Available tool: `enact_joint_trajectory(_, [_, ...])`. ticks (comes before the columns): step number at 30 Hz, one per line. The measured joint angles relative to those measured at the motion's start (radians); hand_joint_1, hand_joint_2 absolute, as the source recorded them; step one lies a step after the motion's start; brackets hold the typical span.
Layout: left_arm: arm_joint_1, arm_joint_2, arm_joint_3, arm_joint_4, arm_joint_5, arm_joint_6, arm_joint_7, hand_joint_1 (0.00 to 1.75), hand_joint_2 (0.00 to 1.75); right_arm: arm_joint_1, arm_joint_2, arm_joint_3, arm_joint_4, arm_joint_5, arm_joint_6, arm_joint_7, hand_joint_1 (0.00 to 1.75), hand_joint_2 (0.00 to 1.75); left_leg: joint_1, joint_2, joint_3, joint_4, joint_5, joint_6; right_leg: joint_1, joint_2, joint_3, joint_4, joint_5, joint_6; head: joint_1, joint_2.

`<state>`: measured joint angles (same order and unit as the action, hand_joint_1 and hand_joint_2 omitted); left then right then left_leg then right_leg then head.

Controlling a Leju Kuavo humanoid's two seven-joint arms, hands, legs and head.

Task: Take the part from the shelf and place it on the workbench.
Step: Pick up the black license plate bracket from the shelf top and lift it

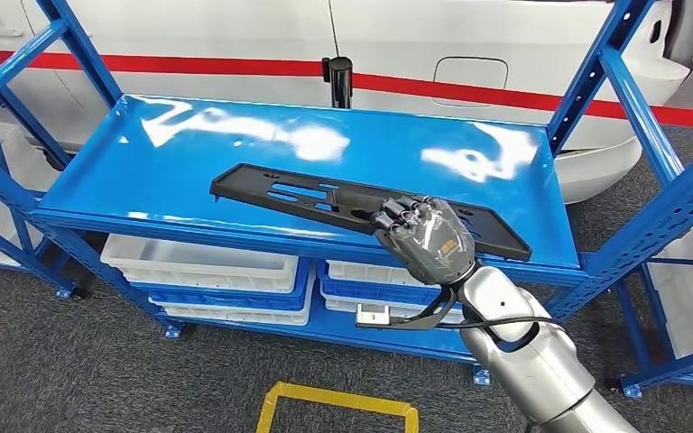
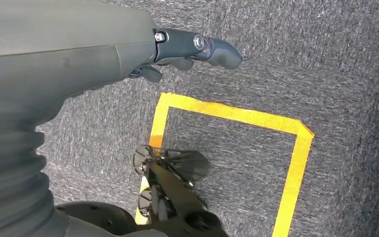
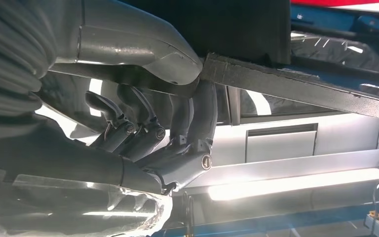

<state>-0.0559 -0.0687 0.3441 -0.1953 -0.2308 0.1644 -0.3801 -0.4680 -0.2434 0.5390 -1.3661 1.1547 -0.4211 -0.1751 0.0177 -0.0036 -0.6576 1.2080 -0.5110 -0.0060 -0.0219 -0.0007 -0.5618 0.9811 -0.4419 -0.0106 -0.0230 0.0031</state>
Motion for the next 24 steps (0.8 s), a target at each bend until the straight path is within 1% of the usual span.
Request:
enact_joint_trajectory(1, [-0.001,0.000,0.000,0.000,0.000,0.000,0.000,0.00,1.75,-0.001,0.000,0.000,0.000,0.000,0.000,0.000,1.69,1.75,0.000,-0.001,0.050,-0.076,0.020,0.006,0.000,0.000,-0.001,0.000,0.002,0.003,0.000,0.000])
enact_joint_trajectory(2, [-0.001,0.001,0.000,0.000,0.000,0.000,0.000,0.00,1.75,-0.002,0.000,0.000,0.000,0.000,0.000,0.000,1.69,1.75,-0.003,-0.002,0.092,-0.141,0.035,0.012,0.002,0.000,-0.002,0.000,0.004,0.007,0.001,0.000])
enact_joint_trajectory(3, [-0.001,0.001,0.000,0.000,-0.001,0.000,0.000,0.00,1.75,-0.003,0.000,0.000,0.000,0.000,0.000,0.000,1.69,1.75,-0.006,-0.002,0.118,-0.183,0.042,0.017,0.003,0.000,-0.003,0.000,0.008,0.012,0.001,0.000])
enact_joint_trajectory(4, [-0.001,0.002,0.000,0.000,-0.001,0.000,-0.001,0.00,1.75,-0.004,0.000,0.000,0.000,0.000,0.001,0.000,1.69,1.75,-0.011,-0.003,0.127,-0.203,0.042,0.022,0.003,-0.001,-0.005,-0.001,0.011,0.018,0.001,0.000])
enact_joint_trajectory(5, [-0.001,0.002,0.000,0.000,-0.002,0.001,-0.001,0.00,1.75,-0.005,0.000,0.000,0.000,0.000,0.001,0.000,1.69,1.75,-0.014,-0.002,0.126,-0.205,0.046,0.026,0.003,-0.001,-0.007,-0.003,0.016,0.026,0.000,0.000])
enact_joint_trajectory(6, [-0.001,0.002,0.000,0.000,-0.002,0.001,-0.001,0.00,1.75,-0.005,0.000,0.000,0.000,0.000,0.001,0.000,1.69,1.75,-0.014,-0.001,0.125,-0.213,0.053,0.033,0.004,-0.001,-0.009,-0.004,0.019,0.032,0.000,0.000])
enact_joint_trajectory(7, [-0.002,0.002,0.000,0.000,-0.002,0.001,-0.001,0.00,1.75,-0.006,-0.001,0.000,0.000,0.000,0.001,0.000,1.69,1.75,-0.013,0.002,0.125,-0.224,0.062,0.040,0.006,-0.001,-0.016,0.001,0.014,0.035,0.000,0.000])
enact_joint_trajectory(8, [-0.002,0.002,0.000,0.000,-0.002,0.001,-0.002,0.00,1.75,-0.006,-0.002,0.000,0.000,0.000,0.001,0.000,1.69,1.75,-0.011,0.004,0.123,-0.234,0.073,0.049,0.008,0.000,-0.028,0.022,0.000,0.035,0.002,0.000])
enact_joint_trajectory(9, [-0.003,0.001,0.000,0.000,-0.002,0.001,-0.002,0.00,1.75,-0.006,-0.004,0.000,0.000,0.000,0.001,0.000,1.69,1.75,-0.009,0.007,0.120,-0.243,0.084,0.057,0.010,0.000,-0.050,0.064,-0.025,0.032,0.004,0.000])
enact_joint_trajectory(10, [-0.003,0.000,0.000,0.000,-0.002,0.000,-0.003,0.00,1.75,-0.005,-0.005,-0.001,0.000,0.000,0.001,0.000,1.69,1.75,-0.010,0.008,0.113,-0.245,0.092,0.062,0.008,0.000,-0.080,0.129,-0.059,0.026,0.005,0.000])
enact_joint_trajectory(11, [-0.003,0.000,0.000,0.000,-0.002,0.000,-0.003,0.00,1.75,-0.003,-0.006,0.000,0.000,0.000,0.001,0.000,1.69,1.75,-0.011,0.009,0.104,-0.245,0.098,0.065,0.007,0.000,-0.111,0.202,-0.091,0.023,0.006,0.000])
enact_joint_trajectory(12, [-0.003,0.000,0.000,0.000,-0.002,0.000,-0.003,0.00,1.75,0.000,-0.007,0.000,0.000,0.000,0.001,0.000,1.69,1.75,-0.012,0.009,0.095,-0.245,0.104,0.065,0.006,0.000,-0.135,0.263,-0.115,0.026,0.007,0.000])
enact_joint_trajectory(13, [-0.002,0.000,0.000,0.000,-0.002,0.000,-0.003,0.00,1.75,0.003,-0.008,0.000,0.000,0.000,0.001,0.000,1.69,1.75,-0.012,0.008,0.088,-0.244,0.109,0.063,0.004,0.000,-0.143,0.293,-0.125,0.031,0.007,0.000])
enact_joint_trajectory(14, [-0.002,0.000,0.000,0.000,-0.002,0.000,-0.003,0.00,1.75,0.005,-0.008,0.000,0.001,0.000,0.001,0.000,1.69,1.75,-0.012,0.008,0.082,-0.243,0.114,0.060,0.003,0.000,-0.129,0.279,-0.118,0.040,0.008,0.000])
enact_joint_trajectory(15, [-0.002,-0.001,0.000,0.000,-0.002,0.000,-0.003,0.00,1.75,0.005,-0.009,0.000,0.001,0.000,0.001,0.000,1.69,1.75,-0.012,0.007,0.076,-0.242,0.118,0.057,0.002,-0.001,-0.094,0.224,-0.099,0.050,0.008,0.000])
enact_joint_trajectory(16, [-0.002,-0.002,0.000,0.000,-0.002,0.000,-0.003,0.00,1.75,0.005,-0.009,0.000,0.001,0.000,0.001,0.000,1.69,1.75,-0.013,0.006,0.071,-0.237,0.120,0.054,0.000,-0.001,-0.046,0.144,-0.075,0.057,0.008,0.000])
enact_joint_trajectory(17, [-0.002,-0.002,0.000,0.000,-0.002,0.000,-0.003,0.00,1.75,0.003,-0.009,0.000,0.001,0.001,0.001,0.000,1.69,1.75,-0.015,0.006,0.064,-0.231,0.122,0.050,-0.001,-0.001,-0.003,0.070,-0.055,0.059,0.008,0.000])
enact_joint_trajectory(18, [-0.003,-0.002,0.000,0.000,-0.002,0.000,-0.003,0.00,1.75,0.003,-0.009,0.000,0.001,0.001,0.001,0.000,1.69,1.75,-0.017,0.005,0.058,-0.224,0.123,0.045,-0.001,-0.001,0.025,0.017,-0.040,0.056,0.008,0.000])
enact_joint_trajectory(19, [-0.003,-0.002,0.000,0.000,-0.002,0.000,-0.003,0.00,1.75,0.002,-0.009,0.000,0.001,0.001,0.001,0.000,1.69,1.75,-0.019,0.005,0.053,-0.219,0.125,0.040,0.000,0.000,0.037,-0.009,-0.033,0.049,0.008,0.000])
enact_joint_trajectory(20, [-0.002,-0.002,0.000,0.000,-0.002,0.000,-0.003,0.00,1.75,0.003,-0.009,0.000,0.000,0.001,0.001,0.000,1.69,1.75,-0.019,0.005,0.049,-0.217,0.128,0.033,0.003,0.000,0.035,-0.011,-0.029,0.040,0.008,0.000])
enact_joint_trajectory(21, [-0.001,-0.002,0.000,0.000,-0.002,0.000,-0.003,0.00,1.75,0.003,-0.010,0.000,0.000,0.001,0.001,0.000,1.69,1.75,-0.017,0.005,0.046,-0.217,0.133,0.027,0.001,0.001,0.031,-0.011,-0.023,0.032,0.008,0.000])
enact_joint_trajectory(22, [0.000,-0.002,0.000,0.000,-0.002,-0.001,-0.003,0.00,1.75,0.004,-0.010,0.000,0.000,0.001,0.001,0.000,1.69,1.75,-0.015,0.004,0.042,-0.213,0.131,0.021,-0.001,0.000,0.028,-0.011,-0.018,0.025,0.008,0.000])
enact_joint_trajectory(23, [0.000,-0.001,0.000,0.000,-0.002,-0.001,-0.003,0.00,1.75,0.004,-0.010,0.000,-0.002,0.001,0.001,0.000,1.69,1.75,-0.012,0.004,0.033,-0.197,0.116,0.014,-0.005,0.000,0.024,-0.012,-0.011,0.016,0.008,0.000])
enact_joint_trajectory(24, [0.001,0.000,0.000,0.000,-0.003,-0.001,-0.003,0.00,1.75,0.004,-0.010,-0.001,-0.004,0.000,0.000,0.001,1.69,1.75,-0.009,0.003,0.018,-0.162,0.086,0.008,-0.009,-0.001,0.020,-0.013,-0.005,0.008,0.006,0.000])
